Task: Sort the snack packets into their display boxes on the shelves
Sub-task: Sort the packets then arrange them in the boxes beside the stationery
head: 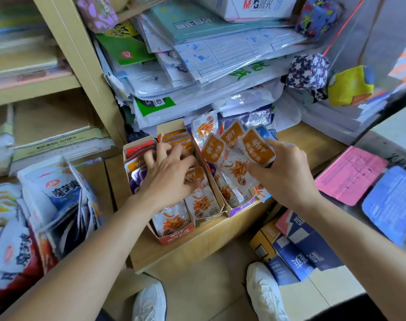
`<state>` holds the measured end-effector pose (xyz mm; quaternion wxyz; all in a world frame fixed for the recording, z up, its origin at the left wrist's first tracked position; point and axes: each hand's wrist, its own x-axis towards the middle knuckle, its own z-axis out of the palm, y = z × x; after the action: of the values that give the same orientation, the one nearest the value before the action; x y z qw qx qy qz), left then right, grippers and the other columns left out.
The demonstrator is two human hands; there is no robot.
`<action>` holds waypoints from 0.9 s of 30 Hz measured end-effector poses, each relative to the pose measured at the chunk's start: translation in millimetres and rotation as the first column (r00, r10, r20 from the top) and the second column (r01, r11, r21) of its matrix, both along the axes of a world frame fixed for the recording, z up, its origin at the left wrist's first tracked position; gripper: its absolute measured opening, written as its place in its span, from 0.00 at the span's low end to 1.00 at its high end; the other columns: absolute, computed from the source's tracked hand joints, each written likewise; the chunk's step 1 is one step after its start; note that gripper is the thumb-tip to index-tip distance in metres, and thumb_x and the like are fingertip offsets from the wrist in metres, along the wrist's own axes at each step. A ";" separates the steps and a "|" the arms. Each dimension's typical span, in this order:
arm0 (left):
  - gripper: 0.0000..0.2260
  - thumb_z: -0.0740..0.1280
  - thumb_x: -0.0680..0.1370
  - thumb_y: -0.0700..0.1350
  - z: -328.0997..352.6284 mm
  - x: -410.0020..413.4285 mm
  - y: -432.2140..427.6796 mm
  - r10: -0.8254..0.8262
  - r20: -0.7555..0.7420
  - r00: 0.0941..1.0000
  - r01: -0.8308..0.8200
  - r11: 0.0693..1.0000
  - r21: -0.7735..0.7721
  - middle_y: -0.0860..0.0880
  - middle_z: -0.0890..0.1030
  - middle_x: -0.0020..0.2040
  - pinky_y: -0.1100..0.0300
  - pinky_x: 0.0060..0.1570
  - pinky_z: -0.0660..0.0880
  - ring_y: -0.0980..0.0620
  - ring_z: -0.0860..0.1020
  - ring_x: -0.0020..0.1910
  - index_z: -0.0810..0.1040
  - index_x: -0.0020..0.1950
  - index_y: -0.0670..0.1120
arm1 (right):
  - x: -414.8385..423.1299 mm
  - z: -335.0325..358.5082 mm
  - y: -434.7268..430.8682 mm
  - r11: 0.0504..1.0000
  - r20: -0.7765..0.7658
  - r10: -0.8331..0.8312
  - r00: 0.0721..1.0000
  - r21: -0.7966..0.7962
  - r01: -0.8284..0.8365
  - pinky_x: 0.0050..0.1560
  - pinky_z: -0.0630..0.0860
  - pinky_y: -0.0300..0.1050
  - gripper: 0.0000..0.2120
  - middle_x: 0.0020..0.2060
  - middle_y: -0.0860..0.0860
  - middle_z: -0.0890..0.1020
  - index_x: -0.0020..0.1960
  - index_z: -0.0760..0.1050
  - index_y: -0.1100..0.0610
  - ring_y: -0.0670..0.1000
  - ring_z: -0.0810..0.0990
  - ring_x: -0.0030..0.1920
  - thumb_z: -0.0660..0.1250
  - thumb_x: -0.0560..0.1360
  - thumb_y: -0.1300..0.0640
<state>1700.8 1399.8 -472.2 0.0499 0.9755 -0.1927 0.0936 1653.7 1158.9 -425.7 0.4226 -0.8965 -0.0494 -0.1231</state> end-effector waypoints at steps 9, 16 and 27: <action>0.12 0.80 0.70 0.48 40.4 -41.8 21.7 -0.339 -0.378 0.862 0.144 0.877 -0.458 0.65 0.83 0.47 0.61 0.54 0.76 0.64 0.80 0.51 0.85 0.50 0.59 | -0.5 4.6 -5.1 0.999 0.030 -0.033 0.999 0.015 0.033 0.32 0.81 0.39 0.11 0.42 0.48 0.84 0.56 0.79 0.60 0.41 0.84 0.35 0.72 0.75 0.64; 0.08 0.78 0.68 0.56 33.7 -39.3 29.9 -0.294 -0.310 0.904 0.097 0.849 -0.520 0.62 0.84 0.49 0.53 0.56 0.79 0.61 0.81 0.53 0.87 0.45 0.57 | -3.3 3.9 -0.6 0.998 -0.012 0.035 0.999 0.059 -0.034 0.32 0.80 0.35 0.12 0.41 0.34 0.77 0.58 0.79 0.56 0.37 0.83 0.36 0.72 0.75 0.63; 0.07 0.57 0.83 0.62 14.2 -9.6 -4.1 -0.023 -0.290 0.957 0.017 1.000 -0.021 0.63 0.76 0.57 0.48 0.55 0.54 0.52 0.62 0.64 0.72 0.53 0.62 | 0.1 0.7 -1.6 0.998 0.019 0.014 1.000 0.061 -0.015 0.33 0.78 0.31 0.15 0.44 0.36 0.78 0.61 0.79 0.58 0.34 0.82 0.38 0.72 0.75 0.64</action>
<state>1691.2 1395.7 -458.0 0.0875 0.9762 -0.1923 -0.0491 1653.7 1157.3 -425.0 0.4504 -0.8816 -0.0559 -0.1296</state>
